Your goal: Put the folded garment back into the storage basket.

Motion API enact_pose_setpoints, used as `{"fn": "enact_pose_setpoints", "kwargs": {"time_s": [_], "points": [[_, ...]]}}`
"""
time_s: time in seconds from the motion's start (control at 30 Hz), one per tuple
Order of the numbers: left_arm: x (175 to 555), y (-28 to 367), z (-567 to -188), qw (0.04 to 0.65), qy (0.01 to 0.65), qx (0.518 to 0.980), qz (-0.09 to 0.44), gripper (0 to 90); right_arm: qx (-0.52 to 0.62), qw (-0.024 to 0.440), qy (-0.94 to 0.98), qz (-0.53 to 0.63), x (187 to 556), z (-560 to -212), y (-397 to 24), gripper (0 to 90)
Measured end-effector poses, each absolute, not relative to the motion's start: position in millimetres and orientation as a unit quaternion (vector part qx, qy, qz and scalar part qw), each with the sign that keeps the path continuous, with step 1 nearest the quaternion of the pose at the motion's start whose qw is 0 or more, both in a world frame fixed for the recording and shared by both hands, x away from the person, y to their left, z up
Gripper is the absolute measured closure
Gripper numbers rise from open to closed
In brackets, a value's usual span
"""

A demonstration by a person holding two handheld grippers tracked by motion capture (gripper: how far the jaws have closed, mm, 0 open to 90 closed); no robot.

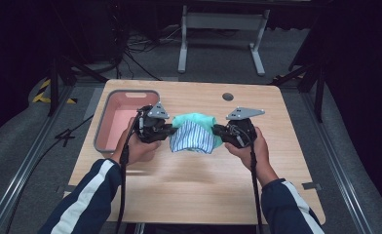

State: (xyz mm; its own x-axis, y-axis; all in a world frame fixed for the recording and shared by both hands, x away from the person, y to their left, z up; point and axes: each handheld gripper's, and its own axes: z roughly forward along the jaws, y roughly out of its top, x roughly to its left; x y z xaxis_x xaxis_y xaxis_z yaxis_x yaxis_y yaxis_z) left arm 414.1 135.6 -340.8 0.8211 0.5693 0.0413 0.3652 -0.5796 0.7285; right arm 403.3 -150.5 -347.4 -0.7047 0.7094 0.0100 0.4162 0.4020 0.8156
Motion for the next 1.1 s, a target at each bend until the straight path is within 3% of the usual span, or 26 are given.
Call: {"fn": "enact_pose_setpoints", "kwargs": {"time_s": [1.1], "points": [[406.5, 229.8, -312.2, 0.339, 0.355, 0.848, 0.201, 82.5, 0.267, 0.15, 0.838, 0.451, 431.2, -316.7, -48.2, 82.8]]}}
